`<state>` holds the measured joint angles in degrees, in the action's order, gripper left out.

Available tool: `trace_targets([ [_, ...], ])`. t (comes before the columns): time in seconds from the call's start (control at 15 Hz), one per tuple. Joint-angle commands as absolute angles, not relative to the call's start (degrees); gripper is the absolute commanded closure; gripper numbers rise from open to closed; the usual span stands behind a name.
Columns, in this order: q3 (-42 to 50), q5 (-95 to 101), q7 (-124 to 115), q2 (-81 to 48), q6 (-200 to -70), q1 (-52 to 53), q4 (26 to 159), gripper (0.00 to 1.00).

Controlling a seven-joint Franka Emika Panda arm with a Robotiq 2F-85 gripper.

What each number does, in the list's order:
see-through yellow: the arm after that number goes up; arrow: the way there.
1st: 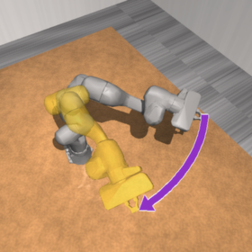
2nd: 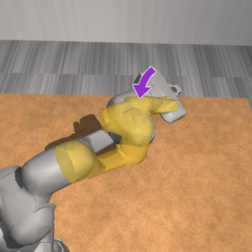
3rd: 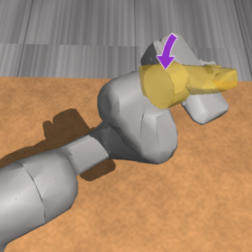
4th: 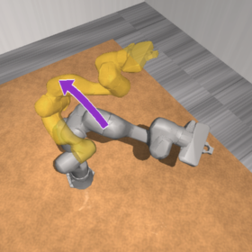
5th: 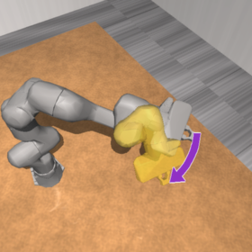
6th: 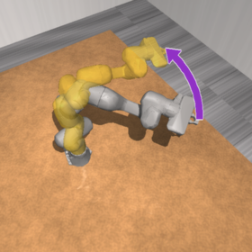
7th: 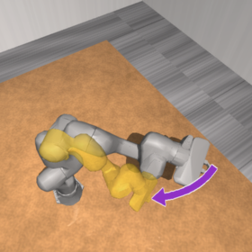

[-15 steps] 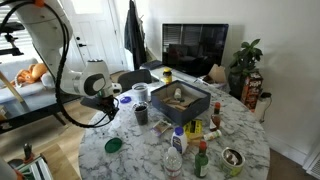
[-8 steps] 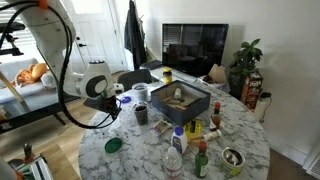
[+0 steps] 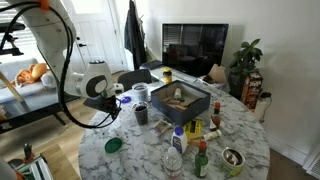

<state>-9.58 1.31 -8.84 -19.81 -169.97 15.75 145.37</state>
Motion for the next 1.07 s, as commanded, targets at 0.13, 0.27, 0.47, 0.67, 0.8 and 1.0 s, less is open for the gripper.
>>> trace_targets([
  [0.13, -9.8, 0.8, -8.4, -21.0, -170.9, 15.8, 145.0, 0.67],
  [0.27, -9.8, 0.8, -8.4, -21.0, -170.9, 15.8, 144.9, 0.54],
  [0.47, -9.9, 0.8, -8.3, -20.8, -170.9, 15.7, 144.7, 0.31],
  [0.67, -10.0, 0.7, -8.3, -20.8, -170.9, 15.7, 144.4, 0.09],
  [0.8, -10.2, 0.5, -8.2, -20.8, -170.8, 15.5, 144.3, 0.0],
  [1.0, -10.8, 0.1, -8.0, -20.6, -170.4, 15.2, 144.0, 0.0],
])
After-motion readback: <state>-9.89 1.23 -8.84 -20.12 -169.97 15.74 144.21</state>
